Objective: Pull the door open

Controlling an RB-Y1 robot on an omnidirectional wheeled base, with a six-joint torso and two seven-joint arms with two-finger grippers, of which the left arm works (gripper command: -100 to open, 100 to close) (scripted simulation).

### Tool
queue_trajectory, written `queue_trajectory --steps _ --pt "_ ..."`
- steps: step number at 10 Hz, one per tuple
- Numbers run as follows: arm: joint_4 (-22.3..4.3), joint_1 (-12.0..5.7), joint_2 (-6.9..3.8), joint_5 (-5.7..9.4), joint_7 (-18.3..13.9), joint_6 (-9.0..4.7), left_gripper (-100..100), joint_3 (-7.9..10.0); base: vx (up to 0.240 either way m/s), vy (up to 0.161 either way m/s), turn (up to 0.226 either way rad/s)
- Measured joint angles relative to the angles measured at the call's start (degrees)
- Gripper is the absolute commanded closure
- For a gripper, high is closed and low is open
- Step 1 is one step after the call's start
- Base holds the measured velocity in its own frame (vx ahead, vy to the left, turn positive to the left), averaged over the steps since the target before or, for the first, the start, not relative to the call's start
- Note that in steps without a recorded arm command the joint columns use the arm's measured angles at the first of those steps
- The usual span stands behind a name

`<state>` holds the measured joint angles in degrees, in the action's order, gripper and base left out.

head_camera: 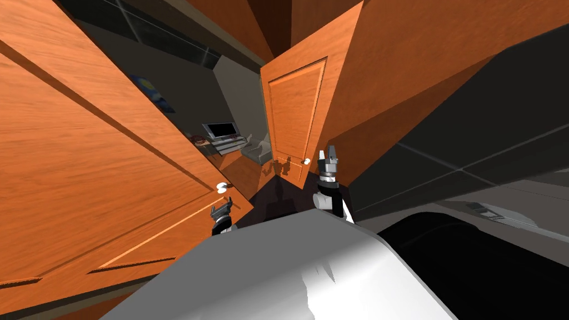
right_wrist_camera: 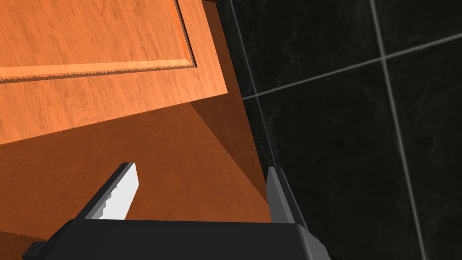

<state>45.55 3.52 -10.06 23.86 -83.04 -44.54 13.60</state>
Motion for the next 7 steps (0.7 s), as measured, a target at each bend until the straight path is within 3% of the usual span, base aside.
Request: queue_trajectory --steps 3,7 --pt "-0.95 -0.09 -0.66 0.25 -0.59 -0.55 -100 0.03 0.149 0.068 -0.028" --pt "-1.66 0.44 -1.95 0.8 -1.87 -1.31 -100 0.1 0.196 0.112 -0.036"
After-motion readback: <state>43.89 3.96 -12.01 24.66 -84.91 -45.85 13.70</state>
